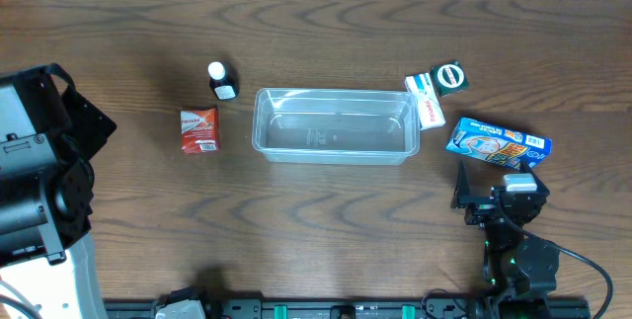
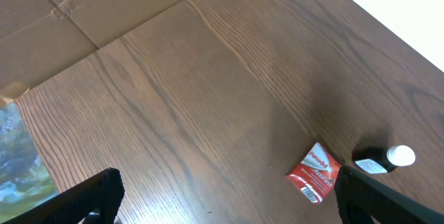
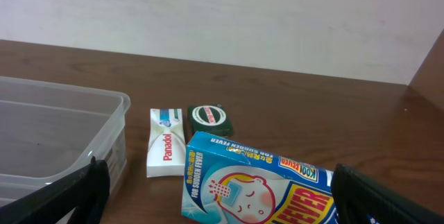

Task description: Pack container

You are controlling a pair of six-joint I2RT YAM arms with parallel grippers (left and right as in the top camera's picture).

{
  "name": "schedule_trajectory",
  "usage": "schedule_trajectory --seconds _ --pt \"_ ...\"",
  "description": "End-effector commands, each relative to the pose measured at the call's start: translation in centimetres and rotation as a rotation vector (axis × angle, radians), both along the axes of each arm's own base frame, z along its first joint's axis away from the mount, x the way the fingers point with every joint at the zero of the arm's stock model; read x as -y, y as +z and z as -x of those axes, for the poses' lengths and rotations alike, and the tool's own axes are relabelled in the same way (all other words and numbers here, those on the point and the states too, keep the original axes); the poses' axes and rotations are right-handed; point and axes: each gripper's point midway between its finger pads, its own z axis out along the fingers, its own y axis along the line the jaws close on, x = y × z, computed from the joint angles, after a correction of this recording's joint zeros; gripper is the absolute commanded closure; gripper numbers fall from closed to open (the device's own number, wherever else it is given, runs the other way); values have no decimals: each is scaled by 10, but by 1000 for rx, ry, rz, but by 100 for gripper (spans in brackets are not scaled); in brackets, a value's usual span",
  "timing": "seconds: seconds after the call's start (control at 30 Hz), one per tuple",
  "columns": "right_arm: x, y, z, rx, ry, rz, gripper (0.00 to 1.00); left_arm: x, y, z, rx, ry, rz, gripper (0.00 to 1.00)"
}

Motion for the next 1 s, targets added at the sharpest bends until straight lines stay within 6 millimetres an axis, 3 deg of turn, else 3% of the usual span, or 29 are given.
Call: schedule_trajectory --seconds 0.0,0.77,0.97 --pt "0 -1 0 1 1 9 1 -4 6 1 8 12 -16 2" --pt "-2 0 0 5 14 7 1 -4 6 1 8 12 -16 2" --pt "1 25 -1 106 -7 8 1 -4 6 1 8 12 -16 2"
